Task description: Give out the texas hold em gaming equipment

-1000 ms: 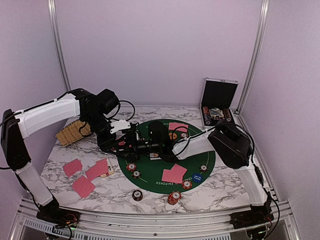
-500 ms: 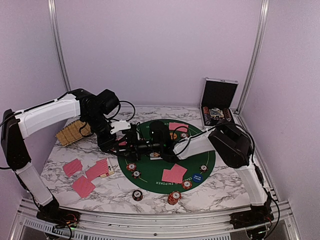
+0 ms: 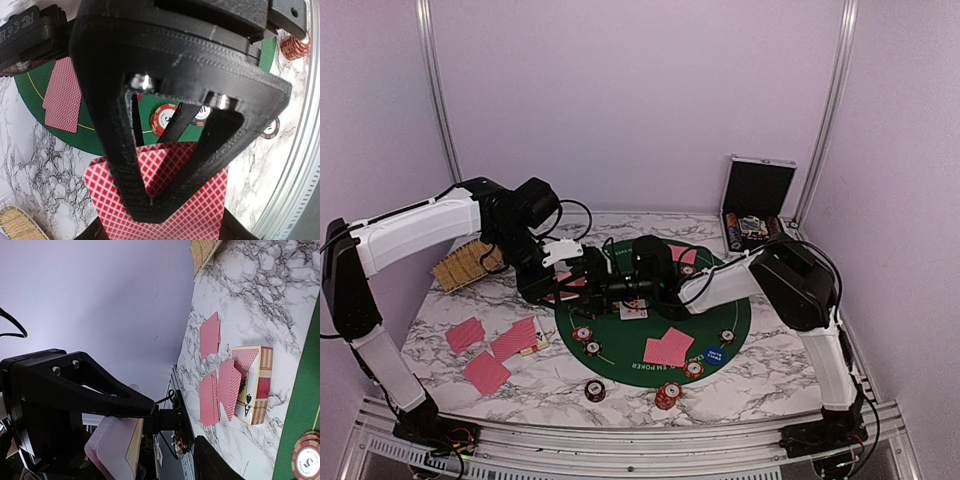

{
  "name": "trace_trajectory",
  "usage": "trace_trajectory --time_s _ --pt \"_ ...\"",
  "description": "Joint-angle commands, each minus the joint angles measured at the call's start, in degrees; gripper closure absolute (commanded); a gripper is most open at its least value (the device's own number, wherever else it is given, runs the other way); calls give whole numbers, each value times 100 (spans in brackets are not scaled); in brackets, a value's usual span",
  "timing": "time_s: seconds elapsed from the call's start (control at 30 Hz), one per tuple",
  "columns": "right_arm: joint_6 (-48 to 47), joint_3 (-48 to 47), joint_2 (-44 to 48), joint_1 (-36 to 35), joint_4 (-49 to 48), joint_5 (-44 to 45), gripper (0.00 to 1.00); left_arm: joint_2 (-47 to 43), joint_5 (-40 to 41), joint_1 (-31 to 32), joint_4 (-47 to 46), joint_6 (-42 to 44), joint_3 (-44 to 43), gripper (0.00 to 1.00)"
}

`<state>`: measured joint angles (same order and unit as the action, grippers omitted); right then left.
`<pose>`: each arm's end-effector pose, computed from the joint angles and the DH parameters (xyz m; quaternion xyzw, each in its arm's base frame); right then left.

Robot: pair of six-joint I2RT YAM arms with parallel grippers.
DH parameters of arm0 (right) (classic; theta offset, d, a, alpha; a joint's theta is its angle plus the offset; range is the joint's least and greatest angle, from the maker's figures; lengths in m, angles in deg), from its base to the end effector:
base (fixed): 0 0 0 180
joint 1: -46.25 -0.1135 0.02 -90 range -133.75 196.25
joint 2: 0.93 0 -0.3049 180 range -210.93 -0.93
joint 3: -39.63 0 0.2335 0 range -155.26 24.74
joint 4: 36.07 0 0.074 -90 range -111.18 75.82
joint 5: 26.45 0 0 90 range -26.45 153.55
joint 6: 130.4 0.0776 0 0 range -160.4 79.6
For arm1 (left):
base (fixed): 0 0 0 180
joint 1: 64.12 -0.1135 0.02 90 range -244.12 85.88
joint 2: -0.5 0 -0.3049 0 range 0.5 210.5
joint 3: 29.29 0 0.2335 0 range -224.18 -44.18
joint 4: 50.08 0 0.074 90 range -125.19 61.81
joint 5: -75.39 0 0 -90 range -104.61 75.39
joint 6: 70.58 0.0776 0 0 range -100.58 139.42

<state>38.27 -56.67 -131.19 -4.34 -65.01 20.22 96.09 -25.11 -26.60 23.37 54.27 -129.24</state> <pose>0.3021 0.4515 0.2043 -0.0757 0.7253 0.6838 0.0230 0.2580 -0.2160 0.2943 0.5916 0.7806 -0.0942 0.1786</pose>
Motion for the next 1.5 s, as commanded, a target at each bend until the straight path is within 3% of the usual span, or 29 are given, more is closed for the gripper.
trace_trajectory --time_s 0.0,0.53,0.73,0.9,1.47 --pt "-133 211 150 207 349 193 53 -58 -155 19 206 -6 -8 40" --pt "-463 541 572 418 546 262 59 -128 -153 18 207 17 67 41" --pt "-60 434 441 298 -240 17 55 -104 -153 19 204 4 51 41" --pt "-64 60 244 68 -225 -193 49 -78 -147 19 200 -6 32 41" --pt "526 -595 -511 -293 -591 -325 47 -57 -156 19 201 -14 66 41"
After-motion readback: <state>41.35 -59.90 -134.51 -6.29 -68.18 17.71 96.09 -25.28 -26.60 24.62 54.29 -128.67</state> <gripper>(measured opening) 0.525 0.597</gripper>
